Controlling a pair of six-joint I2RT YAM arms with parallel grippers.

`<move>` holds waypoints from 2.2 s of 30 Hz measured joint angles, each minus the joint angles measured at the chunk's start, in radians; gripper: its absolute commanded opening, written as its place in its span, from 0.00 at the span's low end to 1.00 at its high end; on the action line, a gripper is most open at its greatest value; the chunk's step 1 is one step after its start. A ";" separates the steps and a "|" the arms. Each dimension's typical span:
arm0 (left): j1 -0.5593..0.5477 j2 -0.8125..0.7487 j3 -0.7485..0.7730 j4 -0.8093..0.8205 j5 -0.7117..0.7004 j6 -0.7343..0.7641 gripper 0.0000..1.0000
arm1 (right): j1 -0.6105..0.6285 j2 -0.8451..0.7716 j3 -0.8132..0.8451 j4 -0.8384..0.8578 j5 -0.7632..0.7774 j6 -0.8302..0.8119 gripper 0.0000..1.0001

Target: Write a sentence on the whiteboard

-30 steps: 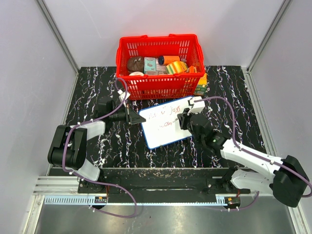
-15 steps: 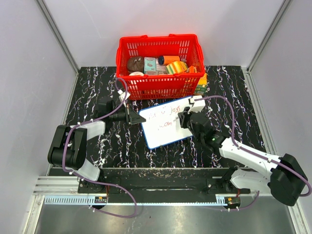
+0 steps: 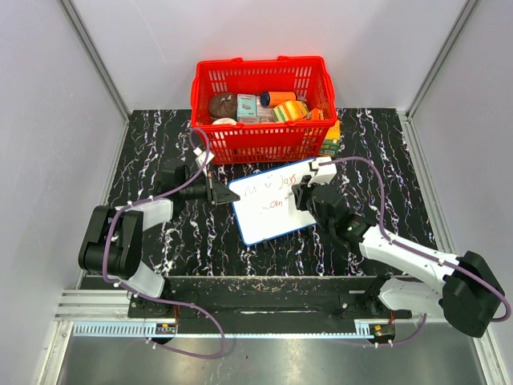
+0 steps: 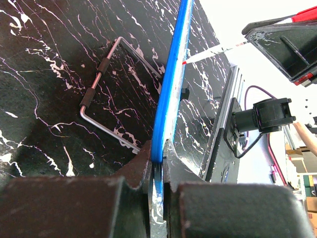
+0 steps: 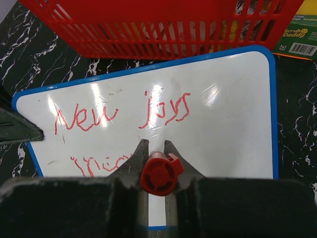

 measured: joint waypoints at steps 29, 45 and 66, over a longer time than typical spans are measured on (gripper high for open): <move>0.000 0.000 0.000 0.000 0.001 0.000 0.00 | -0.001 -0.042 -0.039 -0.034 -0.053 0.035 0.00; 0.000 0.000 0.000 0.000 0.001 0.000 0.00 | -0.029 -0.052 0.016 -0.006 -0.071 0.033 0.00; 0.000 0.000 0.000 -0.002 -0.001 0.000 0.00 | -0.054 0.016 0.021 0.003 -0.071 0.034 0.00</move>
